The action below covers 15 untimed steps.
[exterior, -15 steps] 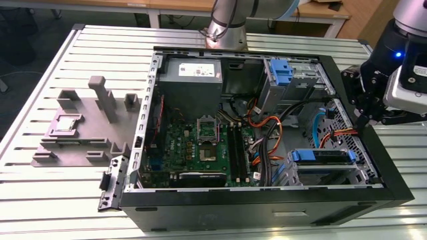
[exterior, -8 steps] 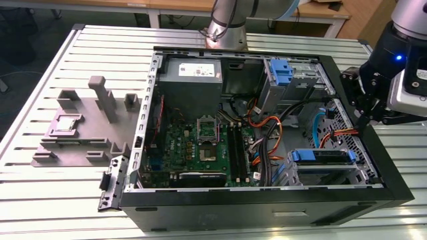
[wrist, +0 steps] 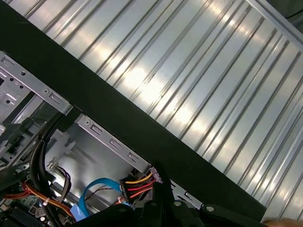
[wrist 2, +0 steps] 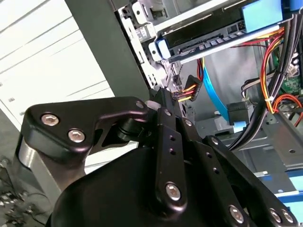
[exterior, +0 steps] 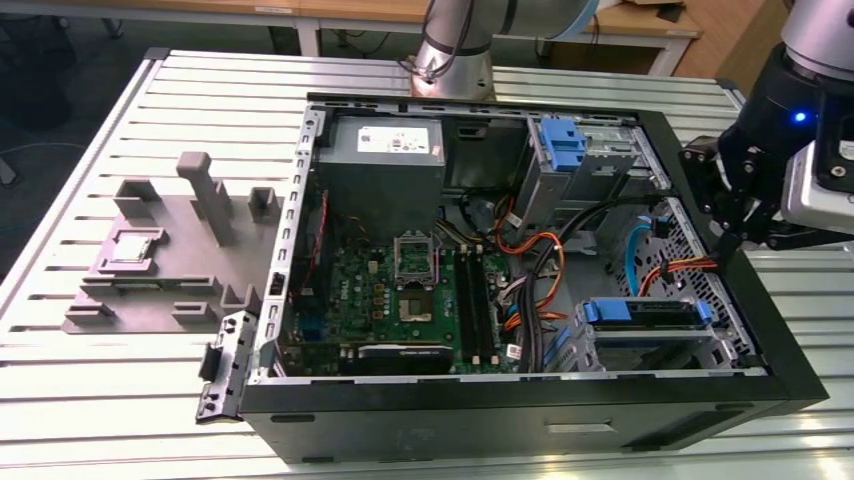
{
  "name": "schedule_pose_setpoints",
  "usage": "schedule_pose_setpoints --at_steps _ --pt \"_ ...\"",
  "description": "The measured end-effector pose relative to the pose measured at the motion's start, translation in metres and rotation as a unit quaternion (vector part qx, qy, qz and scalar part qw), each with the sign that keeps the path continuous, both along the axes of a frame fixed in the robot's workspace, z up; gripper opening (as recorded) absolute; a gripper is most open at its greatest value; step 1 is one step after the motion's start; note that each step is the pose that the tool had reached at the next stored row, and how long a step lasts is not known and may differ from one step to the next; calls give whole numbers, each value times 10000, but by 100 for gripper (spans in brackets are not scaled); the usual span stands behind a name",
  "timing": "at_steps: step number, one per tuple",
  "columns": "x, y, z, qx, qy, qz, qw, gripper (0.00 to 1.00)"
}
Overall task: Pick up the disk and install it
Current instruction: 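Insert the first disk wire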
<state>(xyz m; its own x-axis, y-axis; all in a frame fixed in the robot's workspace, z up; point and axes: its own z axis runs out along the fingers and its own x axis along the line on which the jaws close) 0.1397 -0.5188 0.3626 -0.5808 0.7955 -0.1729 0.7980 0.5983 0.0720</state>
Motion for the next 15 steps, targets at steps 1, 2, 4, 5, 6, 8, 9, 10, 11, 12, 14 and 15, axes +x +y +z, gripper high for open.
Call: schedule_pose_setpoints --at_steps 1,2,4,5,6,8,9,10,11,12,14,15 --pt "0 0 0 0 -2 68 10000 10" --pt "0 1 -1 0 -4 136 9999 10" --pt "0 1 -2 0 -10 274 9996 10" --pt "0 1 -2 0 -16 345 9994 10" --pt "0 1 -3 -5 -24 399 9992 10" --pt "0 0 -3 -27 -47 502 9987 10" --pt "0 0 -3 -41 -58 553 9984 10" --pt "0 0 -4 -54 -68 602 9981 10" --pt "0 1 -5 -67 -77 651 9978 10" --pt "0 1 -5 -87 -86 686 9976 10" --pt "1 1 -7 -127 -96 728 9972 10" --pt "1 0 -7 -135 -98 745 9971 10"
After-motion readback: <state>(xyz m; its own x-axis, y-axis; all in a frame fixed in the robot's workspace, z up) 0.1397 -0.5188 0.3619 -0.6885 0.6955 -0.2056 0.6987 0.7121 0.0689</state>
